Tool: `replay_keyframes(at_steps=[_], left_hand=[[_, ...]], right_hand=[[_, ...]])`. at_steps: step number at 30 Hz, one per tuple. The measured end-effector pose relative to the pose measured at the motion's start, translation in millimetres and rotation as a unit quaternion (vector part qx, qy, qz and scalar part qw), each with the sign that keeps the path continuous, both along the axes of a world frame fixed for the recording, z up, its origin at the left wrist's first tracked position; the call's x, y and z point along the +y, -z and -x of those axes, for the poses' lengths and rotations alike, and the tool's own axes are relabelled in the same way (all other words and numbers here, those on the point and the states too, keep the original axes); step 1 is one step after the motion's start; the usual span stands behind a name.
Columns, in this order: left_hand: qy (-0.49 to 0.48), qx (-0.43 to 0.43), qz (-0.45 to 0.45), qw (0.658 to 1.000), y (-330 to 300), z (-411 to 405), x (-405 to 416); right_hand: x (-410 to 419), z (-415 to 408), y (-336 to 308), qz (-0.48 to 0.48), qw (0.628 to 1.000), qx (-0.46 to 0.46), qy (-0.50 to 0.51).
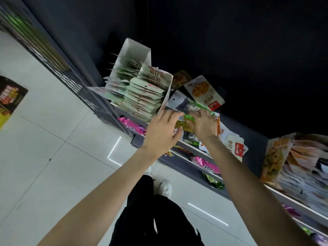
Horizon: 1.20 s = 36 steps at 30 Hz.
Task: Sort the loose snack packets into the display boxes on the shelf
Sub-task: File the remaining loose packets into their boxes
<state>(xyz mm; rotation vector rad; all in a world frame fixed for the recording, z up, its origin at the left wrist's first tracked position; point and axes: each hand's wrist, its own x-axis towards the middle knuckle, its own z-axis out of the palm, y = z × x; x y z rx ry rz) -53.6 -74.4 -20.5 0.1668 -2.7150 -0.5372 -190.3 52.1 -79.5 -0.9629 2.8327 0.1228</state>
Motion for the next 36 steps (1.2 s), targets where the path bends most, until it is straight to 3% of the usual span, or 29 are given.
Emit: replay_keyframes(at_steps=[4,7,10,13,17,18,21,24,27,30,32,34,36], left_hand=[[-0.072,-0.208,-0.068,0.973,32.9,37.4,10.4],[-0.094,-0.29,-0.135,0.943,45.6,58.9,24.2],[-0.116,-0.293,-0.22,0.923,52.9,74.4,39.9],[-0.143,-0.213,-0.323,0.911,54.9,84.1,55.4],[-0.219,-0.153,-0.496,0.826,49.5,97.1,73.1],[-0.23,-0.161,-0.497,0.821,49.5,101.6,75.8],[-0.239,-0.203,-0.395,0.864,50.9,109.3,76.9],[-0.219,-0.247,-0.33,0.884,49.2,106.1,71.5],[-0.19,-0.257,-0.273,0.907,50.8,98.4,66.8],[-0.182,-0.254,-0.272,0.91,56.5,93.0,64.3],[-0.196,-0.222,-0.376,0.878,56.7,92.5,61.9],[-0.215,-0.157,-0.548,0.793,46.0,88.7,62.4],[-0.191,-0.085,-0.653,0.728,26.6,81.5,62.9]], right_hand=[[28.8,-9.8,2.8,0.067,0.996,-0.007,0.055],[42.8,-16.1,8.5,0.135,0.987,0.007,0.09],[51.5,-19.9,15.0,0.202,0.975,-0.005,0.091],[57.9,-24.1,19.7,0.242,0.967,-0.034,0.078],[59.7,-32.1,15.2,0.282,0.958,-0.01,0.049],[59.4,-33.7,12.9,0.283,0.958,-0.012,0.05],[58.2,-33.4,13.2,0.276,0.959,-0.021,0.06],[56.5,-29.7,13.1,0.269,0.957,-0.017,0.107],[55.5,-25.4,10.3,0.16,0.977,0.034,0.136],[49.7,-26.1,-0.8,0.087,0.985,-0.02,0.151],[47.2,-24.2,-12.9,0.109,0.979,-0.043,0.166],[50.9,-22.3,-27.9,0.16,0.967,-0.046,0.191],[59.5,-23.6,-45.7,0.259,0.937,-0.062,0.224]])
